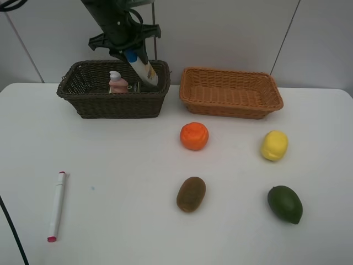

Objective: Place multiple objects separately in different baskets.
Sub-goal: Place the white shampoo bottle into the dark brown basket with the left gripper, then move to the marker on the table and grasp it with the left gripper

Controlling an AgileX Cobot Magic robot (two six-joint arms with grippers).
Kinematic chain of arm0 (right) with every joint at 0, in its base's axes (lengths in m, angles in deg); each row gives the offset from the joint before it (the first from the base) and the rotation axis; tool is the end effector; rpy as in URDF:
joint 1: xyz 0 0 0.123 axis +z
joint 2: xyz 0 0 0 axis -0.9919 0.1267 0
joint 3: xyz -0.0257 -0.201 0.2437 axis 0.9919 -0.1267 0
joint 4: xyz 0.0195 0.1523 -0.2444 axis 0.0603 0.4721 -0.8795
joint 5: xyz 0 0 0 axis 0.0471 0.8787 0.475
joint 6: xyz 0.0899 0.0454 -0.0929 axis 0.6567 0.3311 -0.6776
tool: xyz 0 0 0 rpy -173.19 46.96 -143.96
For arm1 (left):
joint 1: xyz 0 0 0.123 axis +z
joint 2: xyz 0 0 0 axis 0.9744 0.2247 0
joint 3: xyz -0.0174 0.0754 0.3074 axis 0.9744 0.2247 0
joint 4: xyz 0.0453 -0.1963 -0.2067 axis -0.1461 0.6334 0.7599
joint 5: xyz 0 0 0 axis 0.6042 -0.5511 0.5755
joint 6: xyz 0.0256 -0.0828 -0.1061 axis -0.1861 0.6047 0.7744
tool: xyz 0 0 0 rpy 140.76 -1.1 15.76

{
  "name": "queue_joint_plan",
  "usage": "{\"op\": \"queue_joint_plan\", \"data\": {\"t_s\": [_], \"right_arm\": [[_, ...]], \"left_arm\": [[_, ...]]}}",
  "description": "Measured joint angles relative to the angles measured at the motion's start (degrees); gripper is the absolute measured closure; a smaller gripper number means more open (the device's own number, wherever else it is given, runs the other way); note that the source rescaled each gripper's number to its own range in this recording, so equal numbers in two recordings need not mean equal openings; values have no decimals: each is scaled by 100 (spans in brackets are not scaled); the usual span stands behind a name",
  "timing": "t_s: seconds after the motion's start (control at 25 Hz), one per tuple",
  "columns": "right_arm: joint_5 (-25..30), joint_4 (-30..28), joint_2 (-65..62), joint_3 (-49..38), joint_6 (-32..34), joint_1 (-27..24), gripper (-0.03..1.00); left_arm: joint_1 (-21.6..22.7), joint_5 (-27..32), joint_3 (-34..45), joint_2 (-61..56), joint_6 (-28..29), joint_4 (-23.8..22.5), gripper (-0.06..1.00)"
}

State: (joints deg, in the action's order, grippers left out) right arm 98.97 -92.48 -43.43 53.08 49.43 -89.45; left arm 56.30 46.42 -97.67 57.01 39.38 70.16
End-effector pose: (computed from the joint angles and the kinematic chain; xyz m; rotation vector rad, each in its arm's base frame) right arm 0.0313 -0.0167 0.2805 0.1769 2.0235 -0.1711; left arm 0.5333 -0.2168 0.2143 0.0958 2.6200 -0.3801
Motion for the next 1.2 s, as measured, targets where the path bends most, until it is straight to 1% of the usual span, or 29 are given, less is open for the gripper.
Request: {"op": "queue_joint_plan", "data": {"t_s": [0.04, 0.08, 0.12, 0.2, 0.24, 0.28, 0.32, 0.52, 0.64, 0.8, 0.92, 1.0, 1.08, 1.2], "right_arm": [[0, 0, 0, 0, 0, 0, -3], [0, 0, 0, 0, 0, 0, -3], [0, 0, 0, 0, 0, 0, -3], [0, 0, 0, 0, 0, 0, -3], [0, 0, 0, 0, 0, 0, -3], [0, 0, 0, 0, 0, 0, -3], [0, 0, 0, 0, 0, 0, -3], [0, 0, 0, 0, 0, 0, -3], [0, 0, 0, 0, 0, 0, -3], [0, 0, 0, 0, 0, 0, -3], [0, 0, 0, 0, 0, 0, -3], [0, 0, 0, 0, 0, 0, -3], [0, 0, 0, 0, 0, 0, -3], [0, 0, 0, 0, 0, 0, -3]], "left_arm": [[0, 22, -51, 68, -27, 0, 59], [0, 24, -78, 87, -34, 0, 51], [0, 24, -103, 87, -53, -6, 40], [0, 62, -171, 70, -66, -6, 12], [0, 150, -215, 62, -66, -18, 4], [0, 267, -278, 62, -66, -57, -1], [0, 444, -339, 62, -66, -98, -3], [0, 1756, -1092, 62, -66, -179, -6], [0, 1941, -1306, -55, -66, -144, -6], [0, 1945, -1185, -468, -92, 68, -6], [-70, 1945, -543, -1183, -131, 203, -6], [-94, 1945, 229, -1753, -136, 228, -6], [-107, 1940, 1167, -2590, -128, 227, -6], [-107, 1936, 2563, -3625, 31, 86, -6]]}}
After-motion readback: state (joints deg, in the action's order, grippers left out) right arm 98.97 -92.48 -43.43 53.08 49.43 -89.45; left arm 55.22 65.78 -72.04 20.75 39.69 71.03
